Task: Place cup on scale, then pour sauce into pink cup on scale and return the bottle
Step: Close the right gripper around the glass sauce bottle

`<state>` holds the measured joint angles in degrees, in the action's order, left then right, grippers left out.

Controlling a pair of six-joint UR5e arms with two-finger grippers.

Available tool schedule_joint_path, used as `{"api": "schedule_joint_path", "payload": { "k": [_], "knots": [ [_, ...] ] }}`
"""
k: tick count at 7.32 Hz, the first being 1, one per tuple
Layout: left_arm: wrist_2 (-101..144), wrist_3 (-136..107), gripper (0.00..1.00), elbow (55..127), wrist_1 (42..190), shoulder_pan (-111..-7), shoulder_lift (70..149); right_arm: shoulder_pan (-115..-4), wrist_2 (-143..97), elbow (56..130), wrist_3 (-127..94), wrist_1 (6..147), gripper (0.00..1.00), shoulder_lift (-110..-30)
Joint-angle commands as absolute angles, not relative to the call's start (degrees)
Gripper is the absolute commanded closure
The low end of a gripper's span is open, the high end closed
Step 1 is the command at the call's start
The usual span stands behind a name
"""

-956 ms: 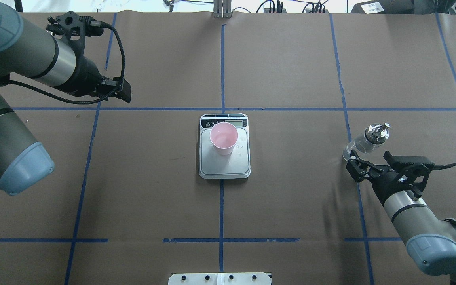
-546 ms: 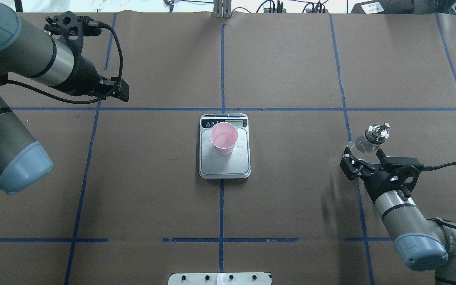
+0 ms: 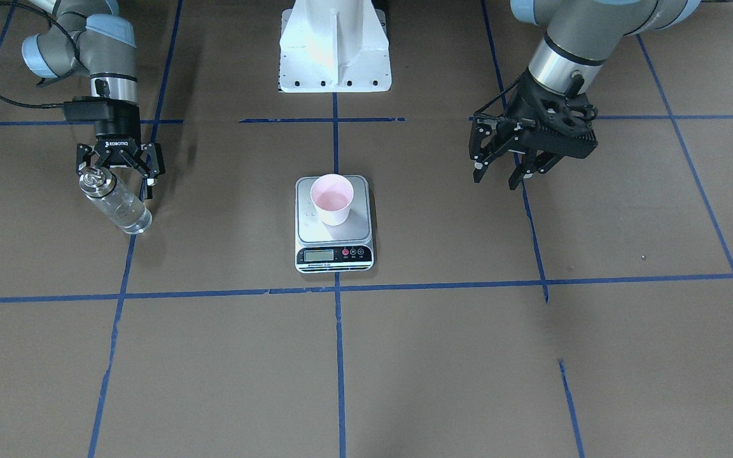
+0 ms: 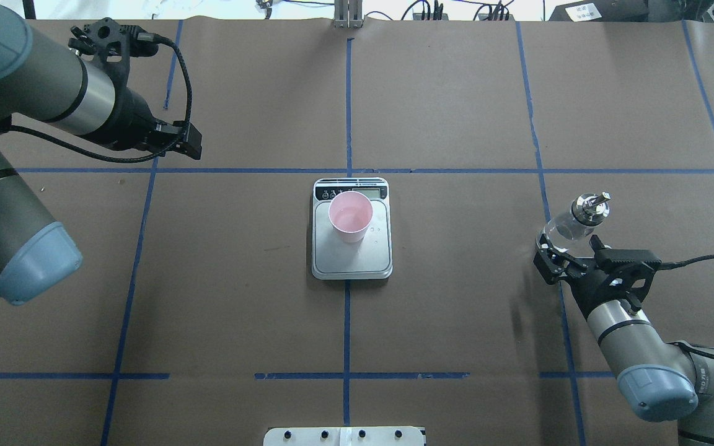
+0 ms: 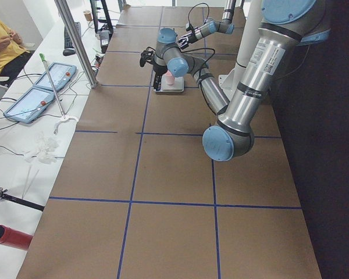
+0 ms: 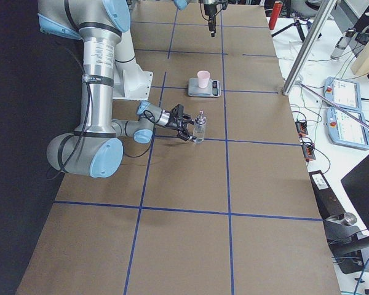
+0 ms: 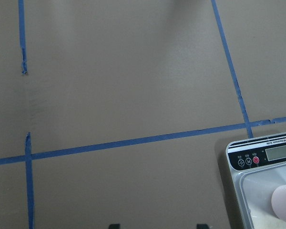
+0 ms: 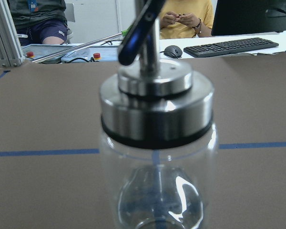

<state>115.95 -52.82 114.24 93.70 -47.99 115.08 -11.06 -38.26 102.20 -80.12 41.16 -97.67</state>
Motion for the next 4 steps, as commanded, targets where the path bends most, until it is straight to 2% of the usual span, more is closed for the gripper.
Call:
{"api": "schedule_joint_path", "payload": {
  "k": [1,4],
  "knots": [
    [116.0,-52.9,0.38,114.2,93.7,-47.9,115.0,-11.0,-38.3,101.1,-79.5,41.1,0.00,-97.6],
    [116.0,-52.9,0.38,114.2,93.7,-48.0,115.0,-11.9,-38.4,101.0,-77.4,41.0,0.00,-96.0]
  ]
}}
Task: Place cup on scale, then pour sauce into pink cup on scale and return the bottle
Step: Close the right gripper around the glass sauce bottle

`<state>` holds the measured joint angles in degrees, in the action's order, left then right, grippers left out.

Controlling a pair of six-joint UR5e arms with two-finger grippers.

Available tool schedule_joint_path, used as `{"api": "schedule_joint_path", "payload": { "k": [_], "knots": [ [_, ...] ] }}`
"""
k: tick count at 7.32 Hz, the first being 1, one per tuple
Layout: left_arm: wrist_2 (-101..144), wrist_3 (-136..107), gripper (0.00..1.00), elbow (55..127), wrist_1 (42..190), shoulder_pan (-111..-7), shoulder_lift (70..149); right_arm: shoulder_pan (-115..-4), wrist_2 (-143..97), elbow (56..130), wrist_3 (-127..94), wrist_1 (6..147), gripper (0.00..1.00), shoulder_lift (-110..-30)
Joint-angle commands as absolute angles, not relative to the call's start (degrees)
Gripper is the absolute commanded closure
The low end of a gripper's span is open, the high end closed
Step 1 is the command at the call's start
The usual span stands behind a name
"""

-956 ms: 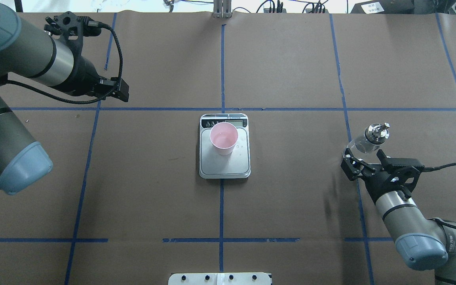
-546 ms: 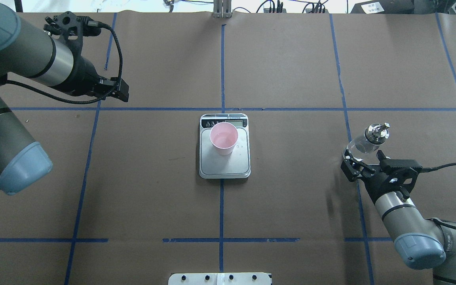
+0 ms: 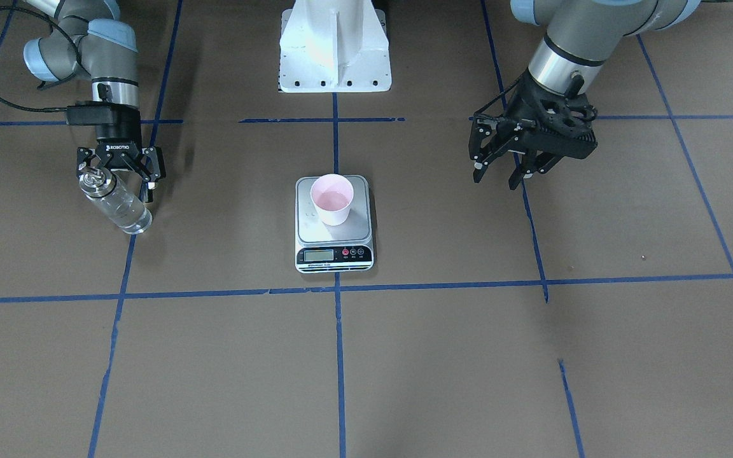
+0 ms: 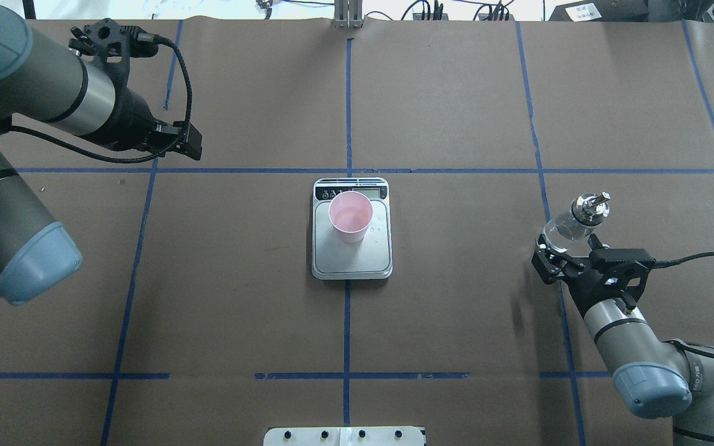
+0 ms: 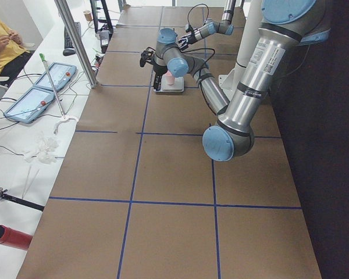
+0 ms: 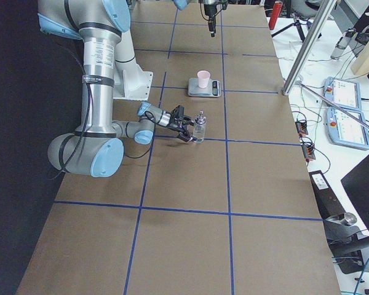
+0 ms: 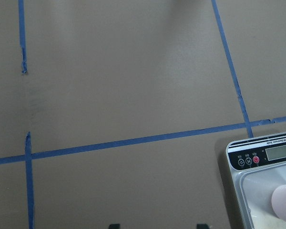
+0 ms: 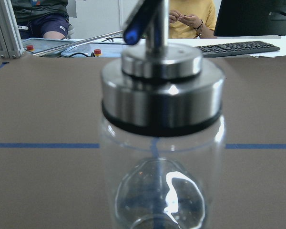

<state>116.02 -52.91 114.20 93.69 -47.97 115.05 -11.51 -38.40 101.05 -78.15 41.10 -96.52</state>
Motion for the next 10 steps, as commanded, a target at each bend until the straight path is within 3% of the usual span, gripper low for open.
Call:
{"api": "schedule_joint_path", "payload": {
  "k": [1,7,8,10],
  "knots": [
    [115.9,-52.9,0.38,113.9,93.7,-48.0,115.0,-12.2,-38.4,100.8,-77.3,41.1,0.00,-96.0],
    [115.8,-52.9,0.38,113.6,93.6,-48.0,115.0,-14.2,-38.8,99.2,-75.6,41.1,0.01,-94.1],
    [115.8,-52.9,0.38,113.7,93.6,-47.9,115.0,-14.2,-38.8,99.1,-75.7,41.1,0.04,-93.9],
    [115.8,-52.9,0.38,113.6,92.9,-47.9,115.0,-14.3,-38.8,98.0,-75.8,40.9,0.26,-93.9]
  ]
}}
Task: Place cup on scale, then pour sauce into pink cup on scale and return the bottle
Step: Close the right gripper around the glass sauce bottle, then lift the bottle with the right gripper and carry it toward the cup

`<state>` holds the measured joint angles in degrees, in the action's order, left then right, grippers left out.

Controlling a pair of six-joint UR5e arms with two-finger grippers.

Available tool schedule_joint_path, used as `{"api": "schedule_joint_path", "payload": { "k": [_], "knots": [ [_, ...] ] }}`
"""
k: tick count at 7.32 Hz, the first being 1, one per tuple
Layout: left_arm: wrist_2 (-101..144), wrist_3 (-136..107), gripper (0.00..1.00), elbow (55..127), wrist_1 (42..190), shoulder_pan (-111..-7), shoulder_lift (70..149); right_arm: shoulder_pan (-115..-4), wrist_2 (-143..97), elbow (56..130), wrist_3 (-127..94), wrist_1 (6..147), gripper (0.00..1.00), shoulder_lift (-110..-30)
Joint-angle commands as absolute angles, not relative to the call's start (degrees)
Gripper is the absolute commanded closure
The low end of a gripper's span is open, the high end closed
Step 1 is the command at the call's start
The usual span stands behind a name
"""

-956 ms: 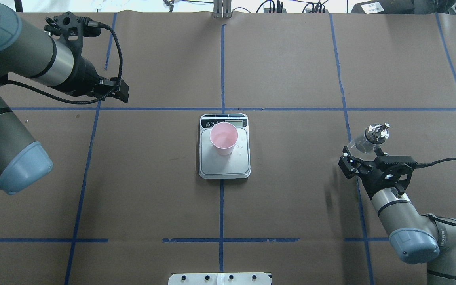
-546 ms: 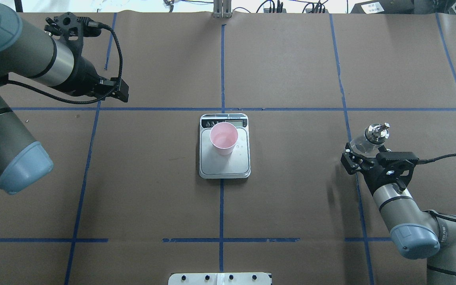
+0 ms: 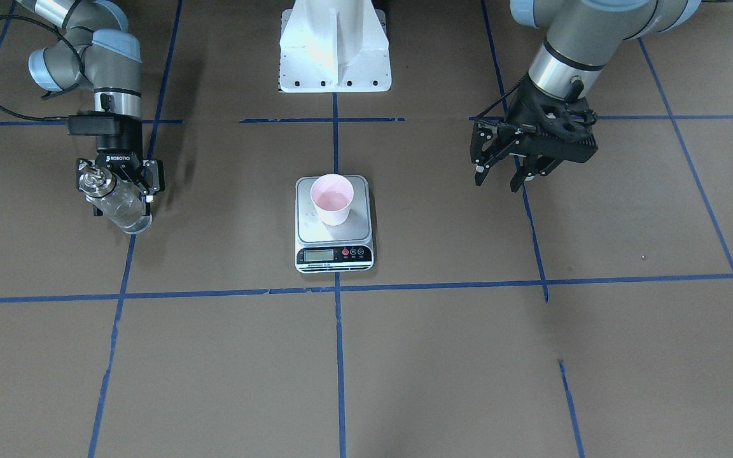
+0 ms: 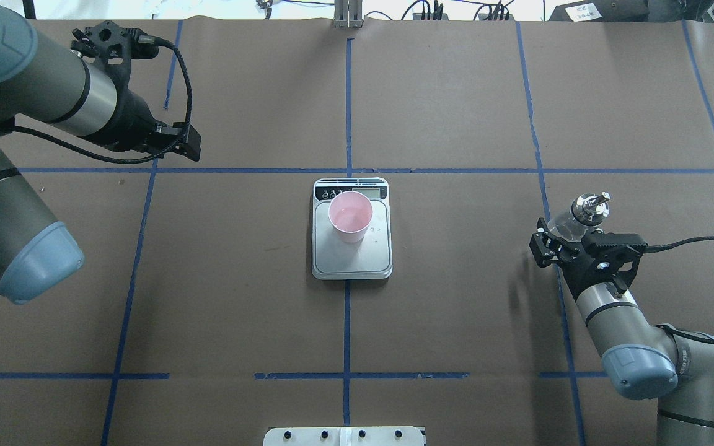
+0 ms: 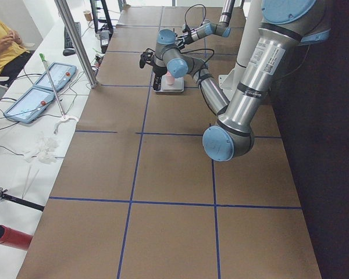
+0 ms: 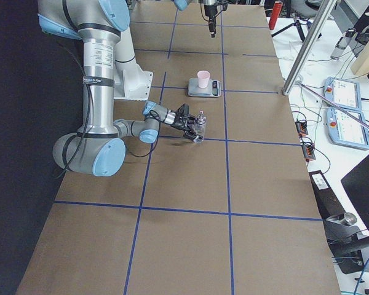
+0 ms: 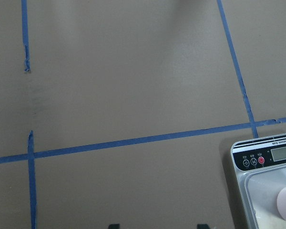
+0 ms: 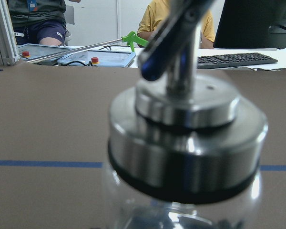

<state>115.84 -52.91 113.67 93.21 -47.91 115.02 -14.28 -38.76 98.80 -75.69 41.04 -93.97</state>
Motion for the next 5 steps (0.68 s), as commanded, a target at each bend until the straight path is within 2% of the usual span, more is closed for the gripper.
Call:
{"api": "schedule_joint_path", "payload": {
  "k": [1,2,3,5],
  "knots": [
    [115.8,-52.9,0.38,113.6,92.9,-47.9,115.0,-14.2,-38.8,97.9,-75.6,39.7,0.48,-93.8],
    [115.8,-52.9,0.38,113.6,92.9,-47.9,115.0,-14.3,-38.7,98.2,-75.3,39.6,0.79,-93.3],
    [115.8,-52.9,0.38,113.8,92.9,-47.9,115.0,-14.8,-38.7,98.7,-75.1,39.5,1.00,-92.3],
    [115.9,-53.1,0.38,114.3,92.8,-47.9,115.0,-15.6,-38.5,103.0,-66.5,40.1,1.00,-92.5]
  ]
}}
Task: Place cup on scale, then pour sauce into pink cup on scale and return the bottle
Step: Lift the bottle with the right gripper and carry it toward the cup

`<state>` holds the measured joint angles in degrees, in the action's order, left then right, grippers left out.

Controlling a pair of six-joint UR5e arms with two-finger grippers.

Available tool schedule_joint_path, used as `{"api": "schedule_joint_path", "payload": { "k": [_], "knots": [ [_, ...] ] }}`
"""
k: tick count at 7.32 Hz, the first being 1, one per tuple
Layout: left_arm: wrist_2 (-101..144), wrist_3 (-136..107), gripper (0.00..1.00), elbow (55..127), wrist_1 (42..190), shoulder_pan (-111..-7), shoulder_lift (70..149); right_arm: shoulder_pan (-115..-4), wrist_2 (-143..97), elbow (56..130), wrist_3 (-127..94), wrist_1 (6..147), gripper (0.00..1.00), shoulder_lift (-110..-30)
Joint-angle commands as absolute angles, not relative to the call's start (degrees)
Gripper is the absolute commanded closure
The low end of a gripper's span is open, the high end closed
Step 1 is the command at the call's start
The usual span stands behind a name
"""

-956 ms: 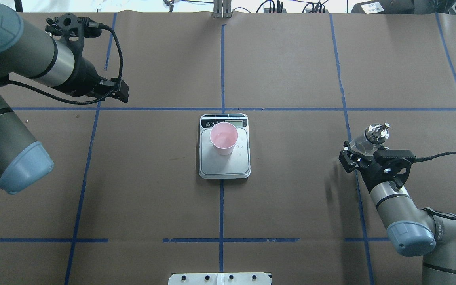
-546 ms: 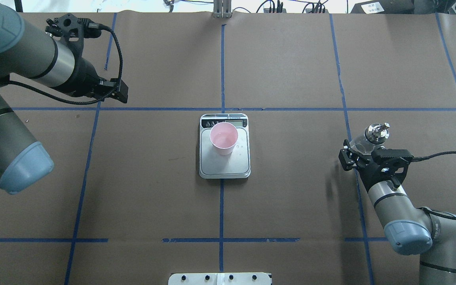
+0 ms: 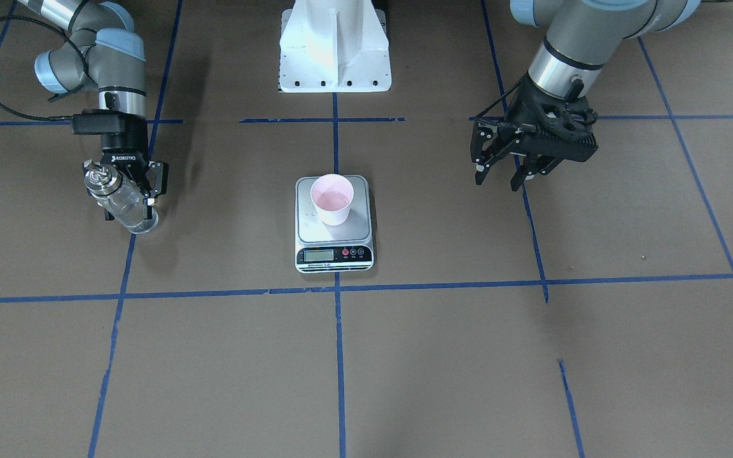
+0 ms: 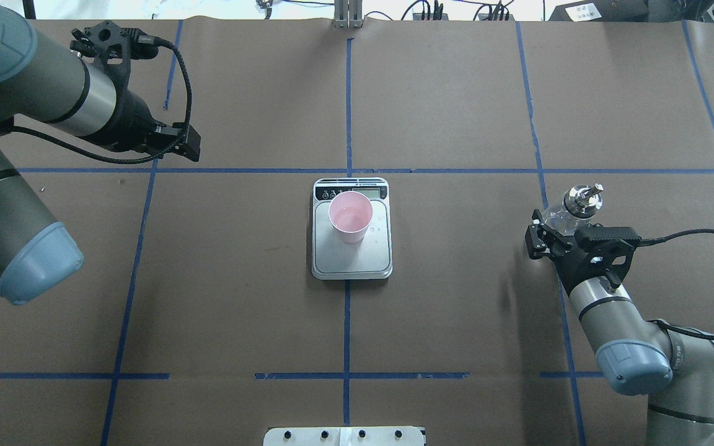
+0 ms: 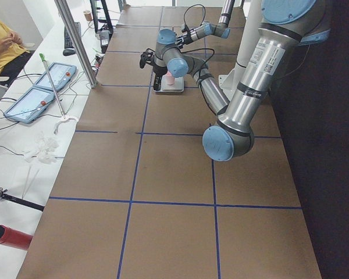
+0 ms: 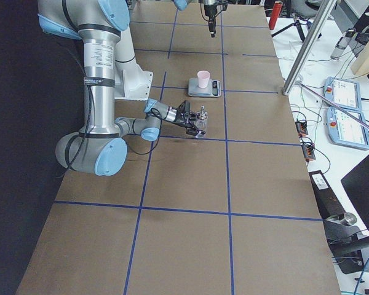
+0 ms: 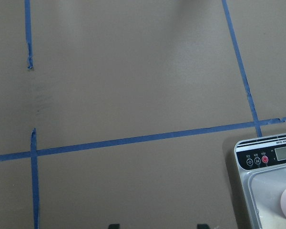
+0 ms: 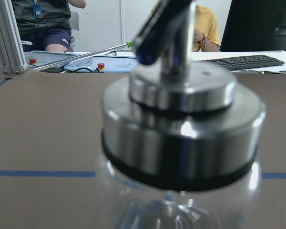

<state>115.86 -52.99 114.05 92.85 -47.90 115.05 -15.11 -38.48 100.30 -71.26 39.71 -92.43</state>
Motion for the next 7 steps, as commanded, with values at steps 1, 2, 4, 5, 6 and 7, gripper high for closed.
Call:
{"api": "schedule_joint_path", "payload": {
  "k": [1,2,4,5,6,7],
  "knots": [
    [115.9,-53.1,0.38,114.3,92.8,-48.0,115.0,-15.6,-38.5,104.8,-59.9,42.3,1.00,-91.9],
    [115.9,-53.1,0.38,114.3,92.8,-48.0,115.0,-15.9,-38.6,106.7,-58.6,47.3,1.00,-89.8],
    [116.0,-53.1,0.38,115.2,92.8,-48.6,115.0,-16.3,-38.8,108.6,-58.4,66.4,1.00,-79.5],
    [116.1,-52.9,0.38,116.4,92.8,-49.0,113.6,-16.4,-38.8,108.6,-57.7,74.8,1.00,-73.7],
    [116.1,-52.8,0.38,116.8,92.8,-49.0,113.0,-16.4,-39.3,108.4,-57.2,77.7,1.00,-72.0],
    [116.0,-52.7,0.38,116.7,92.8,-49.3,112.5,-16.4,-39.1,108.2,-54.5,81.4,1.00,-70.5]
  ]
}}
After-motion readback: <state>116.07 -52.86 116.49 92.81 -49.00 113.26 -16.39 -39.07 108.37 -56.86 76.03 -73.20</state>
